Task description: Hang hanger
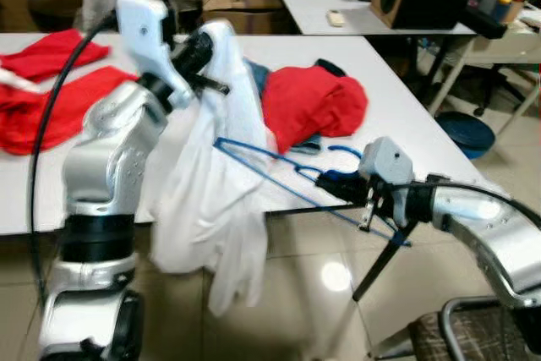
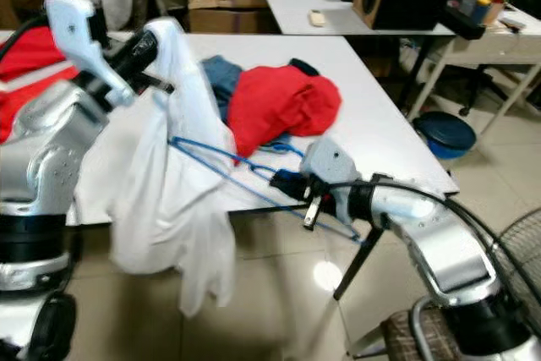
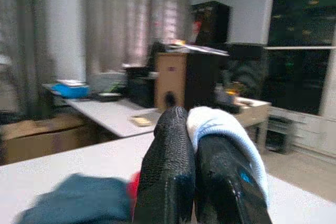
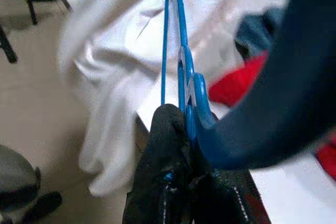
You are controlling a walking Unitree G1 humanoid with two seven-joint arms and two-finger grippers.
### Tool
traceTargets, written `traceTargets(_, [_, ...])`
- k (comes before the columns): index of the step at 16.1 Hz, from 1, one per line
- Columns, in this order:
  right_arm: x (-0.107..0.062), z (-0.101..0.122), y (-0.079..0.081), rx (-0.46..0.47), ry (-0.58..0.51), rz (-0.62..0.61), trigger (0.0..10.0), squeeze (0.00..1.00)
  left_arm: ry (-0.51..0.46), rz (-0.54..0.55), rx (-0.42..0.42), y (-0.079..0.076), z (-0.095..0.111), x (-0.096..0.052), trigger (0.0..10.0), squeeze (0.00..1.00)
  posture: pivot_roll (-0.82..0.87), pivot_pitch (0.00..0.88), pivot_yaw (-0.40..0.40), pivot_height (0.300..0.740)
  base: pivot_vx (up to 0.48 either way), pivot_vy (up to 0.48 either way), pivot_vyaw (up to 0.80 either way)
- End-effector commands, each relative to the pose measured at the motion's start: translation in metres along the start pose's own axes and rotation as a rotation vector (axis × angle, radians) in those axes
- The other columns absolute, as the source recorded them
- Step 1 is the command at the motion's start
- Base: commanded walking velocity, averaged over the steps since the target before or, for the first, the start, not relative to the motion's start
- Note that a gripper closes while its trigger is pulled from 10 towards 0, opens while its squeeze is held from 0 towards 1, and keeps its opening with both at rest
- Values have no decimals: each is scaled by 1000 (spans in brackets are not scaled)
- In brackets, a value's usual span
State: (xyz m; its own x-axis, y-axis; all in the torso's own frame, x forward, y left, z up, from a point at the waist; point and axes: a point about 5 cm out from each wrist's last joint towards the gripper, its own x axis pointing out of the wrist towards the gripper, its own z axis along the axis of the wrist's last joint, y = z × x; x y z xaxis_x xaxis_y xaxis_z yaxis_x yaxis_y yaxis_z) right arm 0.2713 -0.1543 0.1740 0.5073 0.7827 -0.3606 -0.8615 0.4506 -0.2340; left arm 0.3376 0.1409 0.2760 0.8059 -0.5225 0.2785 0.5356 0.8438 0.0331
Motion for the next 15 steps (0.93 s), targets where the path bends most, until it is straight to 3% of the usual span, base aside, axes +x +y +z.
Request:
traceTargets(1, [1,7,-3,-40,-8,2,10000,0,-75,-26,29,-3,24,3,10000,0,-133,0,-53,740,356,0,0])
traceTargets(11, [0,8,0,-56,-13,20,10000,0,-91,-79,-19,-12,27,14,10000,0,-154,0,-26,740,355,0,0])
traceTargets(15, [6,5,-18,-75,34,-48,10000,0,-144,-126,-39,-18,35,13,10000,0,-150,0,-25,740,0,0,0])
